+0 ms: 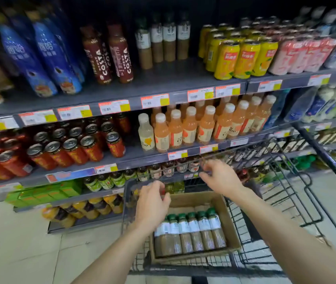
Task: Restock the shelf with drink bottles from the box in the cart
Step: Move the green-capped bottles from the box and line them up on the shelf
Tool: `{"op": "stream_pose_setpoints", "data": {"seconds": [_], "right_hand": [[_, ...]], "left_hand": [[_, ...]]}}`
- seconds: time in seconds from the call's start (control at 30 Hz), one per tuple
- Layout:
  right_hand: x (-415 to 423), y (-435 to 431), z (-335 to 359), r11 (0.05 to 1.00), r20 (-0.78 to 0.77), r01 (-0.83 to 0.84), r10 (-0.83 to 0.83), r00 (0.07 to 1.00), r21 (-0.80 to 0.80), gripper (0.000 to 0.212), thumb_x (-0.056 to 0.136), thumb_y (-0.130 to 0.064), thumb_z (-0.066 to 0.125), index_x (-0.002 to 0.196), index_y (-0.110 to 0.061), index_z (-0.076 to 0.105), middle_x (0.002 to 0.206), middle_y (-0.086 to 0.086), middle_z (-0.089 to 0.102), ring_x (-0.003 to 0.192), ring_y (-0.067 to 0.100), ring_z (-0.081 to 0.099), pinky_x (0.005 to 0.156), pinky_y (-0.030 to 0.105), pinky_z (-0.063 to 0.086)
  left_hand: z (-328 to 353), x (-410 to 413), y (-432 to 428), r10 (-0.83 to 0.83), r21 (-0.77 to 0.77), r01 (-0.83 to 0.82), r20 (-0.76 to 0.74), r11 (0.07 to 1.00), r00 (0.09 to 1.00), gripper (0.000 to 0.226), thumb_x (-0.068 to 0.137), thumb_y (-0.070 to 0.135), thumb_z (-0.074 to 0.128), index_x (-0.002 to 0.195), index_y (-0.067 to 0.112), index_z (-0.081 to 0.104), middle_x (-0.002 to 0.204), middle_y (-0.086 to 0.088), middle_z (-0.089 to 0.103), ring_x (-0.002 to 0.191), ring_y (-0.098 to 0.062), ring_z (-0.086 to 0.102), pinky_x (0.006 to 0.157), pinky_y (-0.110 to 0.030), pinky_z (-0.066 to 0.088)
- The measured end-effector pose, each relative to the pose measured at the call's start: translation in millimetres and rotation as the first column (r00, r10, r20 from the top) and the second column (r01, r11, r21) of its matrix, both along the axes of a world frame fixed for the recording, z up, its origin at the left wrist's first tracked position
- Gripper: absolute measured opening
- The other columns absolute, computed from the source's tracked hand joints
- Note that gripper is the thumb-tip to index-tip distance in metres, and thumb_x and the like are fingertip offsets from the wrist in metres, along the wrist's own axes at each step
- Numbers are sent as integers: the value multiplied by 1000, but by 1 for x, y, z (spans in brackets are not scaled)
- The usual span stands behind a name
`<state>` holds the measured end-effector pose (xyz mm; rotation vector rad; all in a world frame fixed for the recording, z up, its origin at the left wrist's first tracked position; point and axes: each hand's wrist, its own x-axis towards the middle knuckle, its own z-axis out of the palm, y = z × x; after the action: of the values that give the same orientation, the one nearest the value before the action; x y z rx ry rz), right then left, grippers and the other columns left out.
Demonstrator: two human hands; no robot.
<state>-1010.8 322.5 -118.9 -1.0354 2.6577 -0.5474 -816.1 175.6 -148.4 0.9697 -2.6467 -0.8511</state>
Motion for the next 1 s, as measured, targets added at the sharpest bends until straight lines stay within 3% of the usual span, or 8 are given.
{"op": "stream_pose_setpoints", "data": {"seconds": [0.2,0.3,0.4,0.53,0.6,0.7,0.8,1.0], "right_hand": [[14,52,-115,956,227,51,-120,966,290,23,90,-35,58,100,-14,63,104,9,68,99,30,63,75,32,46],[15,74,-179,908,316,15,-162,935,420,27,90,-35,58,105,-14,64,107,9,69,101,29,64,73,31,46],[15,99,-238,840,372,-21,-217,903,543,30,90,-35,55,104,-11,67,103,10,71,98,30,66,76,32,51],[13,118,-290,797,381,14,-303,874,604,28,94,-36,51,89,-14,67,91,5,67,88,25,65,65,26,42],[11,117,-306,792,356,50,-329,875,608,21,92,-37,53,83,-20,60,96,6,70,93,26,67,66,27,42],[8,114,-322,797,345,95,-361,867,597,24,92,-41,54,85,-19,59,97,8,72,91,28,67,67,28,44],[9,113,-334,804,392,101,-390,833,586,25,90,-48,56,90,-23,52,88,4,65,84,27,64,68,28,43],[7,112,-349,791,430,126,-451,782,599,37,85,-53,66,97,-24,46,90,0,59,82,21,56,74,28,46]], "left_hand": [[-87,26,48,47,150,-93,286,984,957,29,93,35,60,118,19,59,114,4,63,108,-18,56,87,-31,49],[-130,25,69,53,182,-135,394,974,918,23,96,33,57,111,16,60,107,-2,65,99,-19,60,83,-33,53],[-170,22,82,75,201,-191,476,961,876,25,97,33,57,113,14,61,103,-2,65,93,-17,62,78,-26,53],[-212,17,79,120,221,-308,599,925,792,16,95,20,62,107,9,65,100,-3,65,85,-13,63,67,-19,53],[-230,14,74,131,201,-326,633,924,763,10,94,15,62,102,10,66,100,-4,66,78,-11,61,54,-18,49],[-248,7,71,192,138,-378,676,915,712,20,99,32,56,100,13,63,95,-1,62,66,-7,52,41,-16,29],[-265,1,72,246,86,-440,726,894,642,30,99,42,53,105,13,57,89,2,55,67,-10,49,48,-21,30],[-286,-3,69,239,116,-479,750,870,616,61,88,51,66,129,8,50,128,-12,47,105,-27,59,78,-36,50]]}}
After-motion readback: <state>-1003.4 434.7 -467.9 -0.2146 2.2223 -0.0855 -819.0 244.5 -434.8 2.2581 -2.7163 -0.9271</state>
